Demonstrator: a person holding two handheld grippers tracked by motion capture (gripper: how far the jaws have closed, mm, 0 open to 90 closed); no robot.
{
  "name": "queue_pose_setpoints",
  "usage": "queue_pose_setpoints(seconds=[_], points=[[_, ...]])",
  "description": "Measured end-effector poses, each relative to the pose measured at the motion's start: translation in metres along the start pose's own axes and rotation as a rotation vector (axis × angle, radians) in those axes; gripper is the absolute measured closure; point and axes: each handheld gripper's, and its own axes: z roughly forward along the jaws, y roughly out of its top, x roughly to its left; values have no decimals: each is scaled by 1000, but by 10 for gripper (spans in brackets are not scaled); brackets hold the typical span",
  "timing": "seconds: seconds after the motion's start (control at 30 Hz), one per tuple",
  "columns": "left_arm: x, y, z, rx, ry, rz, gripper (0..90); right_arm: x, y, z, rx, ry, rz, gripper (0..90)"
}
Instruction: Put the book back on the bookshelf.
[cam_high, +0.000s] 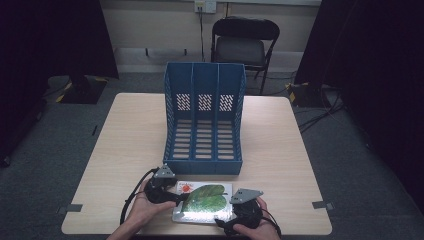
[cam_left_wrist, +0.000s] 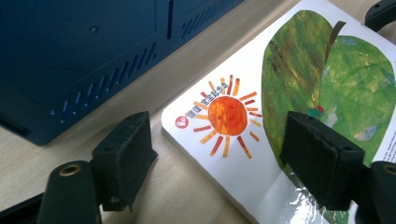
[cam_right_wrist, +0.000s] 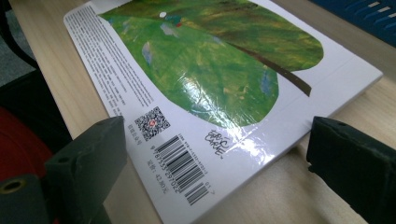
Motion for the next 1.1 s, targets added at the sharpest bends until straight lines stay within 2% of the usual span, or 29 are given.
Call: queue_pose_setpoints(seconds=[0.07, 0.13, 0.2, 0.23, 0.3, 0.47, 0.57, 0.7, 0.83, 0.97, 1.03, 1.07, 1.1], points=[[0, 0, 0, 5, 1, 10, 230, 0, -1, 0, -2, 0, 1, 43], [0, 0, 0, -3, 1, -7, 232, -1, -1, 0, -6, 2, 1, 51], [-1, 1, 2, -9, 1, -6, 231, -2, -1, 0, -8, 4, 1, 51], [-1, 1, 3, -20, -23, -14, 217, -2, -1, 0, -4, 5, -1, 50], [-1, 1, 4, -22, -24, -14, 210, -2, -1, -1, 5, 6, 5, 51], [0, 1, 4, -31, -43, -54, 196, -1, -2, -1, 11, 0, 0, 56], [2, 2, 2, -59, -58, -88, 196, -2, -2, -1, 13, 4, -2, 57], [4, 2, 0, -73, -71, -107, 206, -1, -3, -1, 20, 5, -3, 56], [6, 1, 1, -70, -82, -108, 206, -1, -3, -1, 19, 5, -3, 54], [7, 1, 3, -71, -89, -125, 206, -1, -4, 0, 40, 6, -4, 46], [7, 1, 2, -72, -85, -118, 216, 0, -4, 0, 43, -3, -20, 41], [9, 0, 1, -80, -92, -140, 234, 1, -4, 1, 43, -2, -38, 23], [9, 0, 1, -80, -92, -140, 233, 2, -4, 2, 46, -4, -37, 16]])
